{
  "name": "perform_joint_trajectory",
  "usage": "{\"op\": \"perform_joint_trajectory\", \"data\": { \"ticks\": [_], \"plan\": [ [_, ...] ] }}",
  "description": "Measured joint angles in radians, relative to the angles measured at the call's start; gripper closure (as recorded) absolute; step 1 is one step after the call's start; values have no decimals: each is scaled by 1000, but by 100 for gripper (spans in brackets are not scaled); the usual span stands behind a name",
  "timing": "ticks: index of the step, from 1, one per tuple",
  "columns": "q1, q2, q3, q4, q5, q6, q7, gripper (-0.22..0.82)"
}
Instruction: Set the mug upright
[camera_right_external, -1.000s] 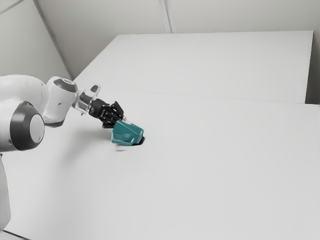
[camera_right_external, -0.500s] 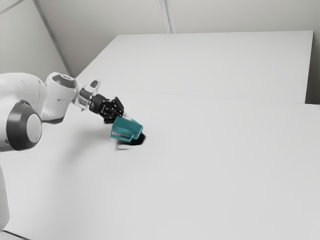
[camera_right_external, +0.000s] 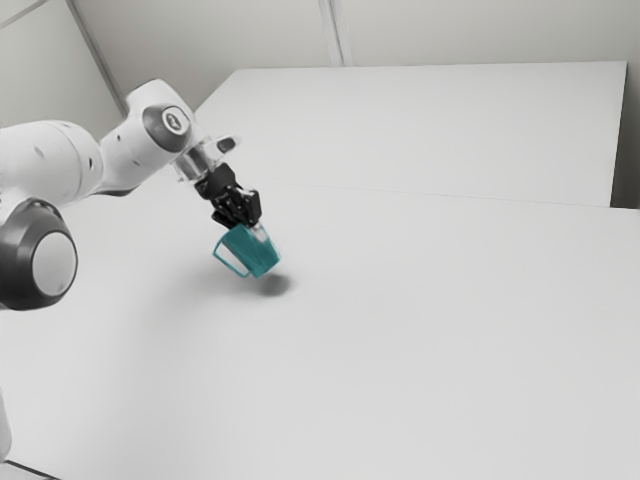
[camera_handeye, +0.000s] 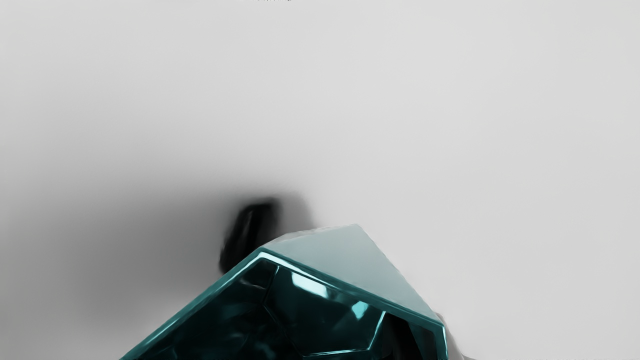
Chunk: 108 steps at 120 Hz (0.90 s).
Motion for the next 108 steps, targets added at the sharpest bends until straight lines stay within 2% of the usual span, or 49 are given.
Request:
{"op": "perform_joint_trajectory", "data": {
  "ticks": [45,74,103,108],
  "plan": [
    [-195,43,-1,6,385,273,-34,78],
    [-259,70,0,-2,438,409,-72,78],
    [-268,101,0,-3,446,469,-107,78],
    [-269,102,0,-2,445,473,-110,70]
  ]
}}
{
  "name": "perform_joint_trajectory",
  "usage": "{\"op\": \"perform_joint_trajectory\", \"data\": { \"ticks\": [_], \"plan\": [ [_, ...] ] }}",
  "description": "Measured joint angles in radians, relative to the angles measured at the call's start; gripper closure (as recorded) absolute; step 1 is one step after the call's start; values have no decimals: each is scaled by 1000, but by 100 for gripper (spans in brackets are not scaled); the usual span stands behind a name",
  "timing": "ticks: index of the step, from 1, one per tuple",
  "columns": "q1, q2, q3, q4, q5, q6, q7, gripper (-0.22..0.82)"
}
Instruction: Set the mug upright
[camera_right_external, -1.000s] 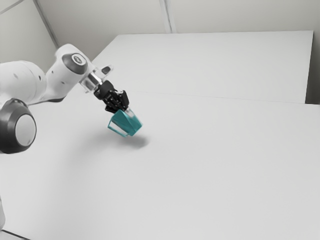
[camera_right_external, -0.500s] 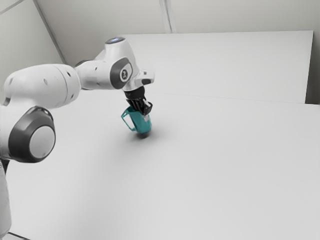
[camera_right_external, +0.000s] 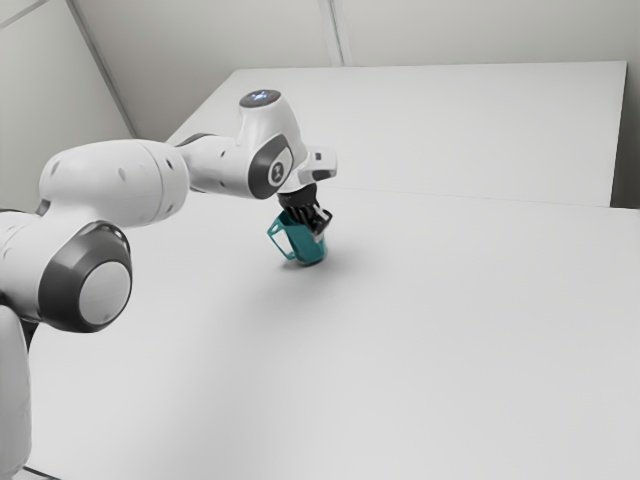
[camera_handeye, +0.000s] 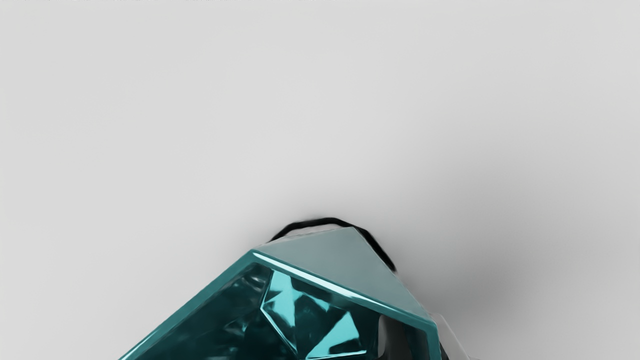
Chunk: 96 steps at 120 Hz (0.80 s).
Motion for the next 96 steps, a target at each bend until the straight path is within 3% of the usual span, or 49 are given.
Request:
{"op": "perform_joint_trajectory", "data": {
  "ticks": [19,36,67,96],
  "plan": [
    [-1,-4,0,6,1,6,-6,36],
    [-1,-37,0,8,5,1,-10,19],
    [-1,-146,1,-1,1,-29,-16,6],
    [1,-378,8,-63,14,-216,-38,2]
  ]
}}
